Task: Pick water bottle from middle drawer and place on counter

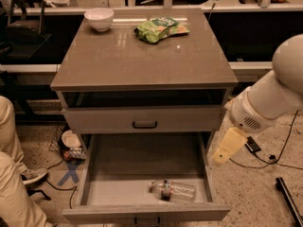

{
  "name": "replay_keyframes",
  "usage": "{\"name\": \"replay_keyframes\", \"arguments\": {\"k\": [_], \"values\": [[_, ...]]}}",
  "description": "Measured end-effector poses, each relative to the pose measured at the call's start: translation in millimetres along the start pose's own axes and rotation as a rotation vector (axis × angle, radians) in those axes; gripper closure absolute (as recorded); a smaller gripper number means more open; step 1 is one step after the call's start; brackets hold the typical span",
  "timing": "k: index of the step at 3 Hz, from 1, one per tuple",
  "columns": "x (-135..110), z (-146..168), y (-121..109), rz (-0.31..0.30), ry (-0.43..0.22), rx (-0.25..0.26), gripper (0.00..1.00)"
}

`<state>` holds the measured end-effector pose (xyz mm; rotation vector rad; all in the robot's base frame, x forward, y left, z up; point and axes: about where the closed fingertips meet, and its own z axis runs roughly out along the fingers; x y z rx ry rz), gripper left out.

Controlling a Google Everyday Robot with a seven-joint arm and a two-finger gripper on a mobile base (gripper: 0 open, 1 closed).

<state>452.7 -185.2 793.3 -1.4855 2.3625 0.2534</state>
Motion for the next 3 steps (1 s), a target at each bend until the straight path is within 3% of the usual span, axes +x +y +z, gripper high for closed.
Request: {"name": "replay_keyframes", "arguments": {"k": [2, 3], "values": [[32.3, 126.0, -4.4, 0.042, 0.068, -0.033, 0.00], [32.5, 128.0, -4.0, 0.042, 0.070, -0.037, 0.00]]}}
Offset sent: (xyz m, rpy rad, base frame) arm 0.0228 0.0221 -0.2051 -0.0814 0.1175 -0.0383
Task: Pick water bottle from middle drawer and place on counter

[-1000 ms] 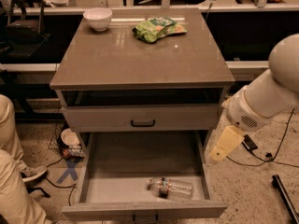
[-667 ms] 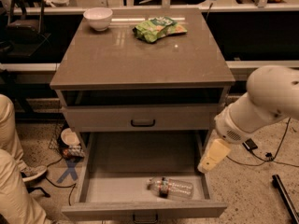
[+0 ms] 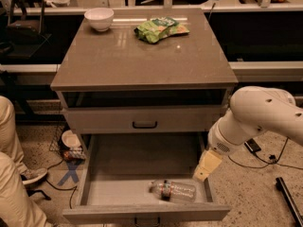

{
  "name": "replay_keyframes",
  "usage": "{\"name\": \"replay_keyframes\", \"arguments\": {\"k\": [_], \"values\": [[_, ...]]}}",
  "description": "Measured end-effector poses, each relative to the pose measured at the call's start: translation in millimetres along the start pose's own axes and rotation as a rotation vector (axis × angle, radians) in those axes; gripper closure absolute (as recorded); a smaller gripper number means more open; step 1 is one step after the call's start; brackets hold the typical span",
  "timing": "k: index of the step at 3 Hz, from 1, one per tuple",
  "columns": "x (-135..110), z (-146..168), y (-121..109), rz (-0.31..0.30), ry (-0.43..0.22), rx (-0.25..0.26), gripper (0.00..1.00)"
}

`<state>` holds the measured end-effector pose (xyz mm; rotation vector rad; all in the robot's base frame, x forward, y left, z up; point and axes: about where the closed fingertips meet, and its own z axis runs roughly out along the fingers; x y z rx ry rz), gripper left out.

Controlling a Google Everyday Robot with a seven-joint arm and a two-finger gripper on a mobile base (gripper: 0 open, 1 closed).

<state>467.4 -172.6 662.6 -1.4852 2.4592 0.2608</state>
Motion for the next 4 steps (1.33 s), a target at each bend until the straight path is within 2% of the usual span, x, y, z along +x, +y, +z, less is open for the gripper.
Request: {"name": "replay_keyframes", "arguments": {"k": [1, 3, 4], "values": [[-8.4, 48.9, 0.3, -0.047, 0.000, -0.030, 0.00], [-33.0, 148.1, -6.7, -0.131, -0.016, -0.057, 0.00], [-31.8, 152.2, -7.0, -0.140, -0.014, -0.058, 0.00]]}}
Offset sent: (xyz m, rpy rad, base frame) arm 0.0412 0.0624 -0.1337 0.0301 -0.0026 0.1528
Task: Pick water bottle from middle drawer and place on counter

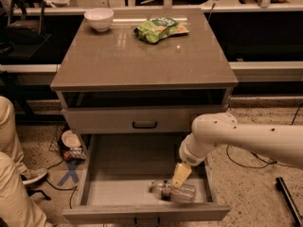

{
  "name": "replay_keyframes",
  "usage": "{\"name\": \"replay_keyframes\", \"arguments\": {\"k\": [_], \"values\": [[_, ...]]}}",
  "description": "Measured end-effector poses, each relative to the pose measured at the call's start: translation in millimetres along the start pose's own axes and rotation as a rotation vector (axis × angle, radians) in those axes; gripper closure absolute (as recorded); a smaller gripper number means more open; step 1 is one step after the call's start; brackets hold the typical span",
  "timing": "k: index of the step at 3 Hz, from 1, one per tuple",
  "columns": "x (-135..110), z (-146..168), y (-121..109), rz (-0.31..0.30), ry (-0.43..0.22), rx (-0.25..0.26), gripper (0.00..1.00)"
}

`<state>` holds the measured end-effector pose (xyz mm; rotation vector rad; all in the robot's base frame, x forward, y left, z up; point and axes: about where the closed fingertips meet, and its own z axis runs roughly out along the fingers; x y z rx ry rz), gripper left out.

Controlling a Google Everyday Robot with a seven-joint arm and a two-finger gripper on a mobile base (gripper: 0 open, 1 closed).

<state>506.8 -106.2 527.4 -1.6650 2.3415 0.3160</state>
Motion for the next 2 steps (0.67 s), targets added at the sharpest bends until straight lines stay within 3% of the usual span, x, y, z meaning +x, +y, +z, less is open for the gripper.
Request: {"name": "replay_keyframes", "arguments": {"k": [2], "values": [[11.2, 34.6, -8.0, -0.075, 0.001, -0.015, 0.00]]}}
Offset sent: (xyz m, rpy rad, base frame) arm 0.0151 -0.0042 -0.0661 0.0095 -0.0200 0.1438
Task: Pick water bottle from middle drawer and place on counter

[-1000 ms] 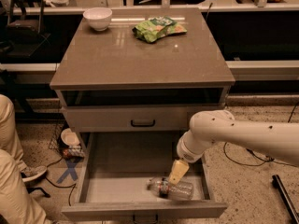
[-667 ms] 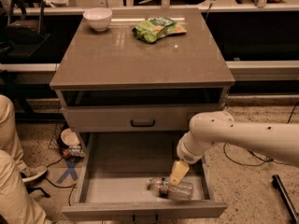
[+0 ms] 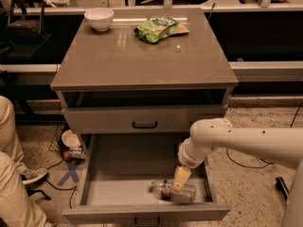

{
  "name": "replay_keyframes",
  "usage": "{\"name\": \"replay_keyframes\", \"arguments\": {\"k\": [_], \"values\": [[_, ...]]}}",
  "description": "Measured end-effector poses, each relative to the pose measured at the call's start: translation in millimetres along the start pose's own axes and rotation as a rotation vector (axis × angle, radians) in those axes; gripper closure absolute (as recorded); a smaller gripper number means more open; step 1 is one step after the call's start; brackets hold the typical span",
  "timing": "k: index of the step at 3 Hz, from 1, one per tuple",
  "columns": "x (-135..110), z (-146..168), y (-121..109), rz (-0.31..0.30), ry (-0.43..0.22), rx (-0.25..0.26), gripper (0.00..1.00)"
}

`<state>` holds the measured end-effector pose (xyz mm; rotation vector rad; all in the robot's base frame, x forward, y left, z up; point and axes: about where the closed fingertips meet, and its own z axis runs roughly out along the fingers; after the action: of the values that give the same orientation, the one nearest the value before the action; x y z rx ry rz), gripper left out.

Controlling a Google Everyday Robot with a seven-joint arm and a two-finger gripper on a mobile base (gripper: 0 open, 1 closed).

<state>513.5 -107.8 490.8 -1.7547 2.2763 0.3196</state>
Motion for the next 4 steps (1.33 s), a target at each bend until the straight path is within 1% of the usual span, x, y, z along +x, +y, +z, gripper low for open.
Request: {"name": "replay_keyframes", "arguments": {"k": [1, 2, 4], "values": [[10.0, 33.2, -5.0, -0.048, 0.005, -0.014, 0.00], [16.8, 53.5, -7.9, -0.064, 0.013, -0.009, 0.00], [21.9, 91.7, -5.5, -0.081, 0.015, 0.013, 0.00]]}}
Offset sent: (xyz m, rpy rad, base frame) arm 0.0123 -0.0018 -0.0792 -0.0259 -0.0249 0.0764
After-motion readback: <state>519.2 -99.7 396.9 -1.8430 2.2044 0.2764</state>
